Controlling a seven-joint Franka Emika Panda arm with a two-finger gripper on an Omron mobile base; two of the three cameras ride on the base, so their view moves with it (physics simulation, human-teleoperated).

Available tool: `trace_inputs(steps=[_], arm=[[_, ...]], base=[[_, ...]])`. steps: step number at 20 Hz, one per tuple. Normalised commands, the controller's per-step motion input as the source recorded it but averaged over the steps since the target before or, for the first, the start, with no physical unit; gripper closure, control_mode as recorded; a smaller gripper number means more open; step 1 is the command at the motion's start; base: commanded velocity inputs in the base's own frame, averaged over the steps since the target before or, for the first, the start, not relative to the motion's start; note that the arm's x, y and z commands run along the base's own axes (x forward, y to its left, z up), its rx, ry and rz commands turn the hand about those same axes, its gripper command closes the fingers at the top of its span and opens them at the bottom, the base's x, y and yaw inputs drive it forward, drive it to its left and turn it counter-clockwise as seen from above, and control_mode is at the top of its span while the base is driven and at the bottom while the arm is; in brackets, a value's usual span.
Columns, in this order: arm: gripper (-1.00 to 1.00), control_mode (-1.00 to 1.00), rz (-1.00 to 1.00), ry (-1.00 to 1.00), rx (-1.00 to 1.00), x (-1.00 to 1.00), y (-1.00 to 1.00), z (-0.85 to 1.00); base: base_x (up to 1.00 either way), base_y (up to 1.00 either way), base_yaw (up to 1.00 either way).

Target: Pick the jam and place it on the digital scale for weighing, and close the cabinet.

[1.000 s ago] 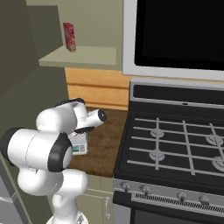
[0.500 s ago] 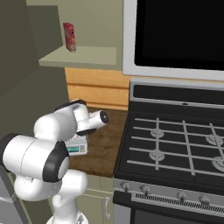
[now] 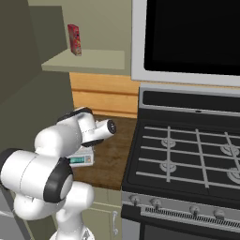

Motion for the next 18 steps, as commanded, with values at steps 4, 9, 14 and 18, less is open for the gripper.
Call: trace_inputs(steps=[4, 9, 14, 18], arm=[[-1.00, -1.00, 0.00, -0.12, 0.01, -0.02, 0.00, 0.38], [-1.00, -1.00, 0.00, -0.17, 0.05, -0.31, -0.03, 0.50], [-1.00, -1.00, 0.00, -0.39, 0.07, -0.83, -0.13, 0.73], [-1.00, -1.00, 0.00, -0.42, 0.05, -0.79, -0.16, 0.98]], base=[[0.00, 0.00, 0.00], [0.00, 0.00, 0.00], [0.00, 0.00, 0.00], [0.00, 0.00, 0.00]])
